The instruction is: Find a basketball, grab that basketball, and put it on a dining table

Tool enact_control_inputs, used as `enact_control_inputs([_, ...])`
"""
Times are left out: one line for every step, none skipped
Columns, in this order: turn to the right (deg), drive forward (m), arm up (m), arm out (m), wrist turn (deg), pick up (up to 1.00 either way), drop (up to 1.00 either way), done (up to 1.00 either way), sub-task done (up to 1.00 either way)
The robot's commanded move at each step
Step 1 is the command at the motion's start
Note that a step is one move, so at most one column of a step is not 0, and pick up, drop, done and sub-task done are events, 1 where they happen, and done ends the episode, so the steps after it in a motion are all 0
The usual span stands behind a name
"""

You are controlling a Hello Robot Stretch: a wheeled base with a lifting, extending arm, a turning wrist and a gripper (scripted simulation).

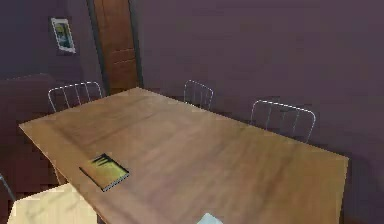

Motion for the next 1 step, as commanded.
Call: enact_control_inputs([-27.0, 0.0, 0.0, 0.0, 0.0, 0.0, 0.0, 0.0, 0.0])
